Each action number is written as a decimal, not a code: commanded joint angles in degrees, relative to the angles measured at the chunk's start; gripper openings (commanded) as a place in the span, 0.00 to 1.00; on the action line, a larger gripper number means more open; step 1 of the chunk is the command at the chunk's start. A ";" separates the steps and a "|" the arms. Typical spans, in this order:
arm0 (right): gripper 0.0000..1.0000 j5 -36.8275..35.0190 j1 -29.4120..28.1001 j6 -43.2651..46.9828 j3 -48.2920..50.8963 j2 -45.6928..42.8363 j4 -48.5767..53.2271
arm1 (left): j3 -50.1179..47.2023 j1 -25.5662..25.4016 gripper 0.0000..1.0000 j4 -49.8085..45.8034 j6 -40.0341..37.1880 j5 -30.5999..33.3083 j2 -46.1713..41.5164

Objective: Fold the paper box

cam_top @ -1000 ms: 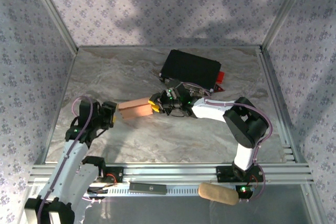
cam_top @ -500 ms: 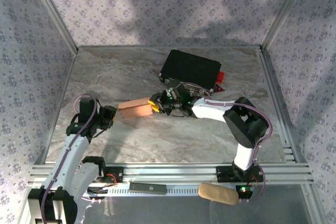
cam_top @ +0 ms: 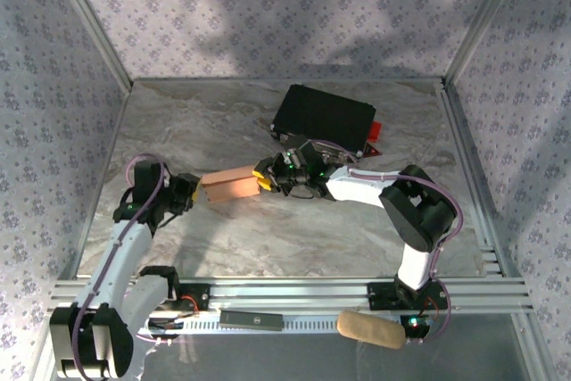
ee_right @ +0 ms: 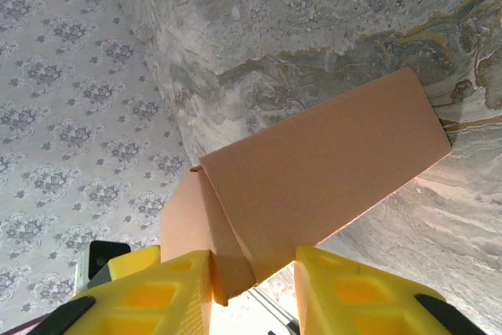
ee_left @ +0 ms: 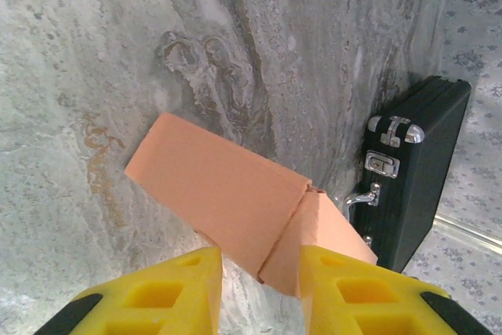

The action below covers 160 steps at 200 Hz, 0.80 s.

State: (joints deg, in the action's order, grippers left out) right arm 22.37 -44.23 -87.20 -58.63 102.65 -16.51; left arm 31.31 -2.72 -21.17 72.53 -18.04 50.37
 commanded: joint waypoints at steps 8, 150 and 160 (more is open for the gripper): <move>0.32 -0.31 0.28 0.98 0.38 1.19 4.20 | 0.73 0.35 0.30 3.15 -0.03 -3.00 -0.01; 0.32 -0.66 0.02 0.96 0.27 1.49 4.11 | -5.27 0.23 0.20 4.68 1.03 -1.65 -0.14; 0.32 -0.66 0.02 0.98 0.28 1.50 4.12 | -5.77 0.21 0.20 4.82 1.03 -1.48 -0.35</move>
State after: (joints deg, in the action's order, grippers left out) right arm 22.37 -44.25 -87.02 -58.65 102.80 -16.53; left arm 27.33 -2.72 -15.88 73.49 -20.18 49.71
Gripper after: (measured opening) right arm 0.319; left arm 0.206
